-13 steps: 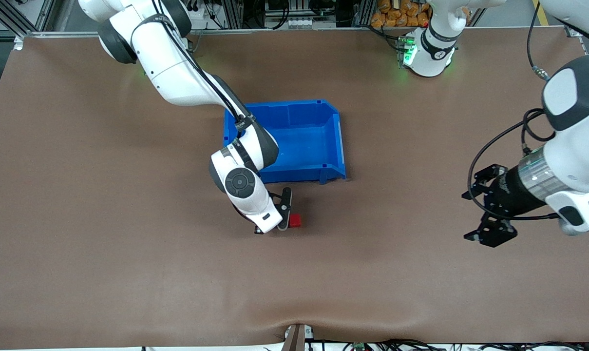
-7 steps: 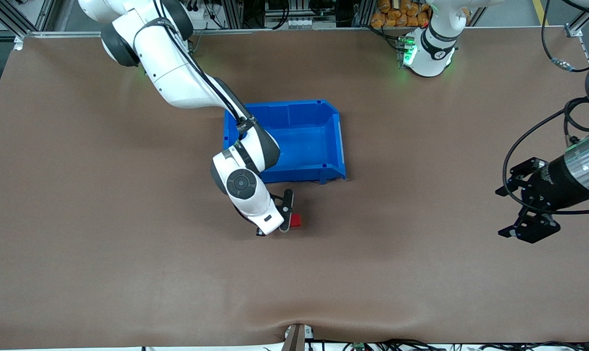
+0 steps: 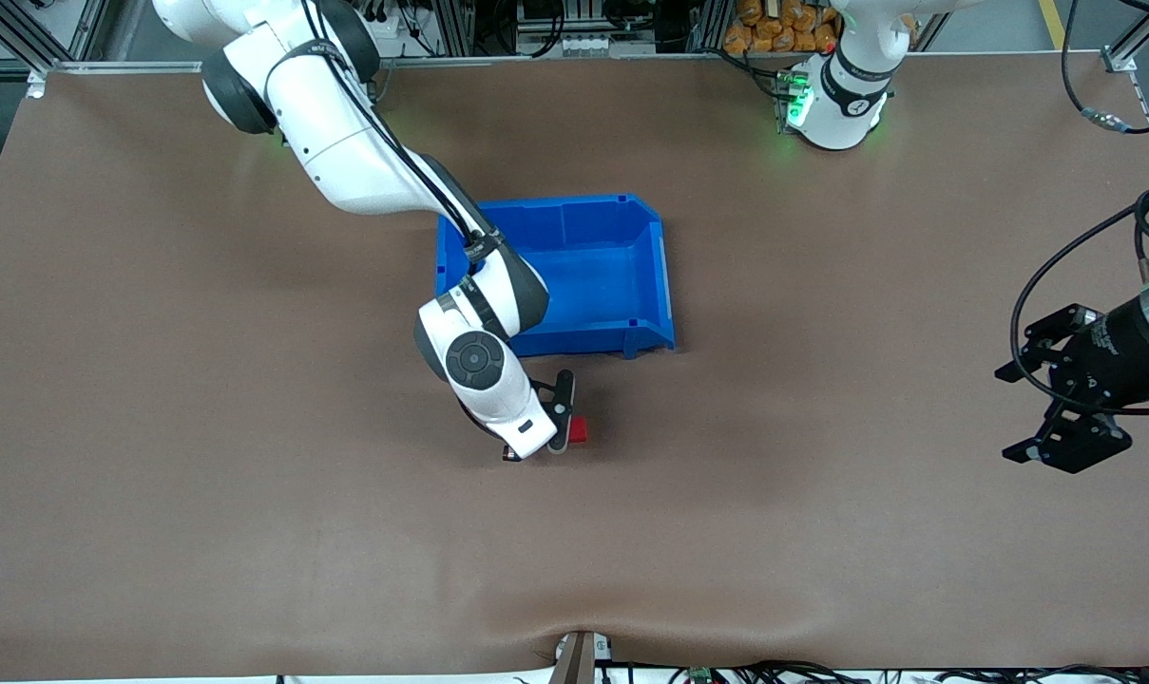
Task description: Attach green and red cubes to black cube
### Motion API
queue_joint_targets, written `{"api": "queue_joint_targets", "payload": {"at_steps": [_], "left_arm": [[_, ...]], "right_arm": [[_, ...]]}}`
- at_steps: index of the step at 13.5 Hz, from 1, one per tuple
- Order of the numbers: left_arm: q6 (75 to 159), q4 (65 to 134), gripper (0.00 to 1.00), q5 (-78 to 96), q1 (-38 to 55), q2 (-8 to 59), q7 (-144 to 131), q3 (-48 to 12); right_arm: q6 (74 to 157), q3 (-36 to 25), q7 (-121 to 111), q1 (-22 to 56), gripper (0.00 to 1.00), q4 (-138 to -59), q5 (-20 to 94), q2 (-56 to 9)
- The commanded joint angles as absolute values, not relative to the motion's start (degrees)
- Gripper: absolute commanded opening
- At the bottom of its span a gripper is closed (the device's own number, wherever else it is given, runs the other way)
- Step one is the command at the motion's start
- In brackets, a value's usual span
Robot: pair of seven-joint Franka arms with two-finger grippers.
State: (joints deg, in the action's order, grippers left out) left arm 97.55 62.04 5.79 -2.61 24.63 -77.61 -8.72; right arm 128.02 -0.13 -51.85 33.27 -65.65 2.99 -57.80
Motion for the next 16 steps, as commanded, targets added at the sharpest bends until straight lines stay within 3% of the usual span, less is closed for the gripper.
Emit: {"api": "queue_joint_targets", "payload": {"at_steps": [1,9,10,11,16], "left_arm": [[96.42,64.07,1.0,7.03,-3.69,21.97,-76.29,-9.05],[95.63,64.07,1.0,7.03,-4.39,21.45,-76.38,-9.05],[95.54,64.07,1.0,7.12,-4.39,21.45,-76.38,-9.05],[95.54,64.07,1.0,7.73,-4.39,21.45,-76.38,-9.05],[95.54,63.98,1.0,8.53,-4.39,21.44,-76.38,-8.88]], "right_arm": [[127.97,-0.7,-51.68,33.93,0.0,-63.28,2.37,-59.59],[128.85,-0.7,-51.33,34.72,0.0,-63.28,2.37,-59.77],[129.11,-0.7,-51.07,34.8,0.57,-63.28,2.37,-59.77],[129.72,-0.62,-51.33,34.63,1.0,-63.46,2.37,-59.77],[129.73,-0.7,-51.59,34.28,1.0,-63.63,2.37,-59.33]]}}
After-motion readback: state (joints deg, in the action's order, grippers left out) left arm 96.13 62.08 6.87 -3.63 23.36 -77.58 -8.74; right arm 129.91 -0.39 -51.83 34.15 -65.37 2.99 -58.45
